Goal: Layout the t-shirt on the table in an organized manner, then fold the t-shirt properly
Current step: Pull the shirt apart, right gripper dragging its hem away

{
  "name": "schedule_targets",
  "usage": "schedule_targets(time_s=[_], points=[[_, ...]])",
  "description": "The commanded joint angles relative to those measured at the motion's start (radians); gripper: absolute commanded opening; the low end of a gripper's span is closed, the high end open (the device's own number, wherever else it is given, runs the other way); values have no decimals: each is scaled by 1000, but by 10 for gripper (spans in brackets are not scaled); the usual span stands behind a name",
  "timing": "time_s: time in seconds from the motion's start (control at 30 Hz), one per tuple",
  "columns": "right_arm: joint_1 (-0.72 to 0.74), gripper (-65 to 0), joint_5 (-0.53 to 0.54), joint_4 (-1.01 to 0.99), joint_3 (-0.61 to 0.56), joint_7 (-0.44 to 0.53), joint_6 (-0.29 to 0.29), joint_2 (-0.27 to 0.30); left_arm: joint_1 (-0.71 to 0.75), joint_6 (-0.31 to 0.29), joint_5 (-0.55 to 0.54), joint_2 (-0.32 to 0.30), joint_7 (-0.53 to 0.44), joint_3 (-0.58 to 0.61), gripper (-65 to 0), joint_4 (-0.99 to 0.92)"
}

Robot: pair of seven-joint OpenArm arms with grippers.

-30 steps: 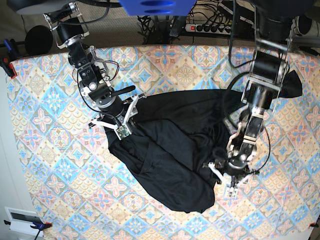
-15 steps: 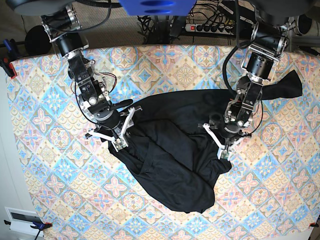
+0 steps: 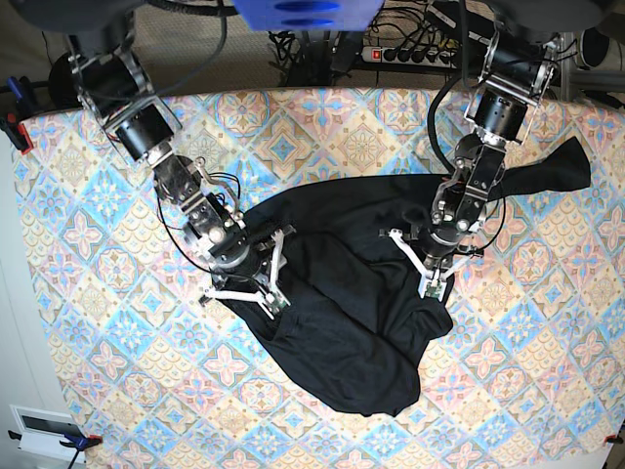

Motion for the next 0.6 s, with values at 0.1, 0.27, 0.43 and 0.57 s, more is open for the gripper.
schedule_targets(time_s=[0.1,0.27,0.43,0.57], points=[[90,-423,-2,-40,-50,62,0,-18,63,0,-7,-36,48,1,-642,75],[133,-423,-2,-86,-94,82,0,-52,150,0,-7,-87,48,-1,-643,158],[158,-423,-2,-123,-154,82,0,-102,223,0,-7,-133,48,-1,-643,232],[158,-423,-2,-129,-165,82,0,-141,281,0,-7,-186,48,-3,-643,293]])
